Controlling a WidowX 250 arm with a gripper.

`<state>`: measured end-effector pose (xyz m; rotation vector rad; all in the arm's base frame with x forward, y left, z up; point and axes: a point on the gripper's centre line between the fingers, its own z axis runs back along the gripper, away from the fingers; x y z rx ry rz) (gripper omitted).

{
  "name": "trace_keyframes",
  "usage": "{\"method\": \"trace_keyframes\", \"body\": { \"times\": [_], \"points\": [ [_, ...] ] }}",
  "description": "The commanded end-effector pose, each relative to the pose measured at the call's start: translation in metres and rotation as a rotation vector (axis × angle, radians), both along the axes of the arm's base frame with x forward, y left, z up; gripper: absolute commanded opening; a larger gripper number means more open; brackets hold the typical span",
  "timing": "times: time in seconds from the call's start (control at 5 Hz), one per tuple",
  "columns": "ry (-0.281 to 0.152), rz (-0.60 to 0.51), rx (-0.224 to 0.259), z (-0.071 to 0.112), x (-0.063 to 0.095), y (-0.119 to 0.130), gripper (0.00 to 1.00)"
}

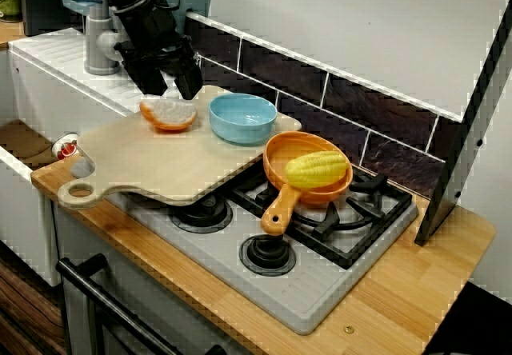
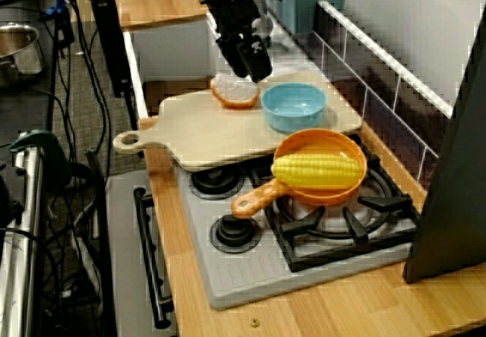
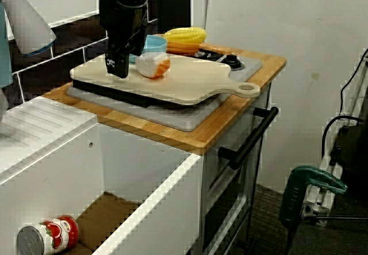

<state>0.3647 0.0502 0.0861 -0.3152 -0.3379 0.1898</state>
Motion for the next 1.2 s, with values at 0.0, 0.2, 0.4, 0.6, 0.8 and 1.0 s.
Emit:
{"method": "trace_keyframes", "body": {
  "times": [0.0,0.2,0.4,0.6,0.8,1.0],
  "points": [
    [-0.062,0.003,0.013,0.023,0.006,0.01,1.0],
    [-0.064,0.006,0.007,0.026,0.008,0.012,1.0],
    [-0.07,0.011,0.002,0.032,0.012,0.015,1.0],
    [-0.076,0.019,-0.002,0.036,0.014,0.017,1.0],
    [-0.073,0.021,0.007,0.03,0.018,0.017,1.0],
    [-0.072,0.027,0.02,0.024,0.02,0.017,1.0]
  ]
}}
